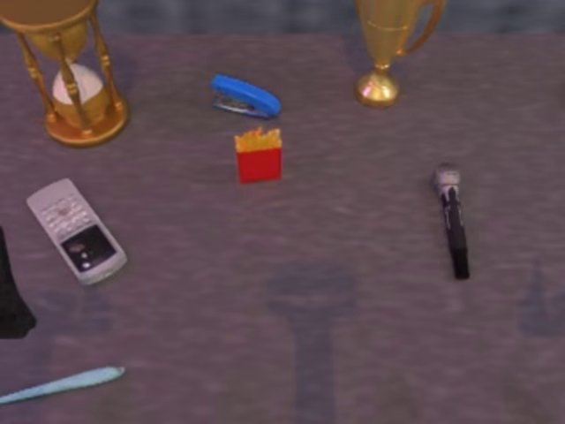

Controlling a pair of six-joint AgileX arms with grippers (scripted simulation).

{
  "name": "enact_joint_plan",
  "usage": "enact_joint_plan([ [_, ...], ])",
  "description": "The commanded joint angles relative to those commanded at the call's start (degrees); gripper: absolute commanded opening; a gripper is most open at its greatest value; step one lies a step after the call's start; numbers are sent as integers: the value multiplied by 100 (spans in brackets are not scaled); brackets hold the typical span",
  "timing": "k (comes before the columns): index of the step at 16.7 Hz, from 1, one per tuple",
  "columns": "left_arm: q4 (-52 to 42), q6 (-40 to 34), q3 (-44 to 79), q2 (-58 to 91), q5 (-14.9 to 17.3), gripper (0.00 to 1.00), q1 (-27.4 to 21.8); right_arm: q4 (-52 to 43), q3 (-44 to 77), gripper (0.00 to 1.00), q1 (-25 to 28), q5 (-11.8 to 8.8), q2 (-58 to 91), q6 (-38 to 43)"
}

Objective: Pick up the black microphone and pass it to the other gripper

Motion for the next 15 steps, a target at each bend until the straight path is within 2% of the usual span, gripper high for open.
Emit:
enact_joint_plan([
  [4,0,0,0,0,0,100,0,-118,147,100,75,-36,175,45],
  [7,0,0,0,0,0,100,0,-558,736,100,289,-98,896,210],
  [11,0,0,0,0,0,100,0,-1485,2070,100,617,-96,2588,555],
  [15,0,0,0,0,0,100,0,-2617,3778,100,945,-9,4768,981],
])
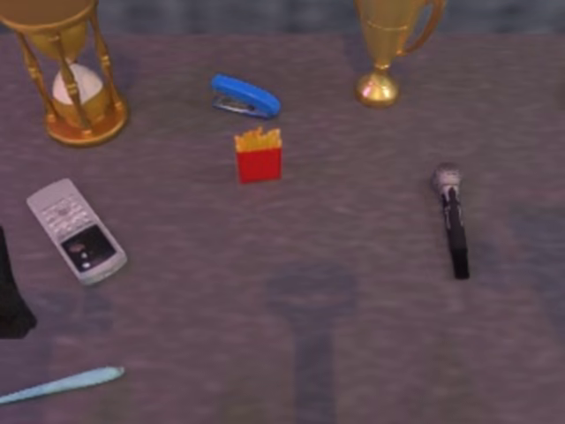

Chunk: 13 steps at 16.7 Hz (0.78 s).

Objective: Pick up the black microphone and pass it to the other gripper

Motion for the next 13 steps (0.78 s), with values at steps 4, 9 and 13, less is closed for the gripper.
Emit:
enact_joint_plan([
  [4,0,0,0,0,0,100,0,-1165,1792,100,322,112,2321,438],
  [9,0,0,0,0,0,100,0,-2433,3738,100,714,198,4900,900],
  [13,0,0,0,0,0,100,0,-3122,4776,100,973,198,6282,1136],
])
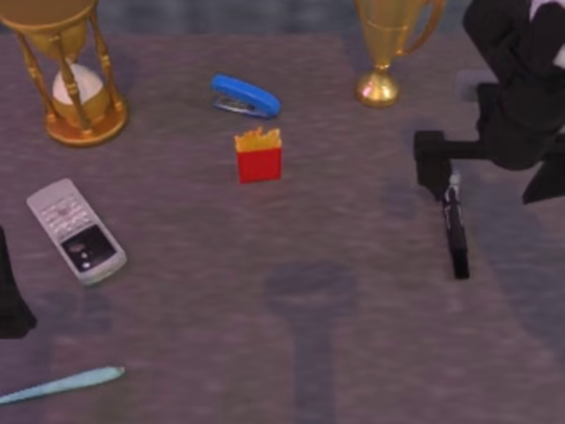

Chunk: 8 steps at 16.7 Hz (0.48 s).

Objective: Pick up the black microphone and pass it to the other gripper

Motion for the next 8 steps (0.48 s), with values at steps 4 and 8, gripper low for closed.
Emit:
enact_joint_plan([
  [4,0,0,0,0,0,100,0,-248,367,100,108,-14,479,79],
  [8,0,0,0,0,0,100,0,-236,350,100,77,-15,466,74],
])
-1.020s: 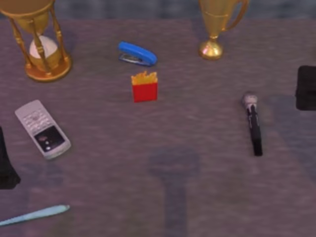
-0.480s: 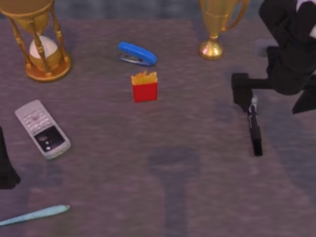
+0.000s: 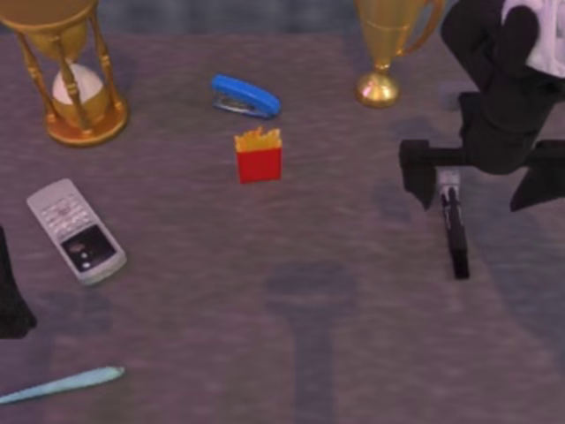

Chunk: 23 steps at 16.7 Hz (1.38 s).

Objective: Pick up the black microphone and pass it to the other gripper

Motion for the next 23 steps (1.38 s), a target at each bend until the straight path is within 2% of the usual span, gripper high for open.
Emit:
enact_joint_plan([
  [3,0,0,0,0,0,100,0,226,-128,100,8,1,121,-13],
  [10,0,0,0,0,0,100,0,1771,-859,100,-3,7,895,-16],
  [15,0,0,0,0,0,100,0,1889,-924,100,-3,8,972,-15],
  [23,0,0,0,0,0,100,0,1889,-924,40,-3,8,972,-15],
])
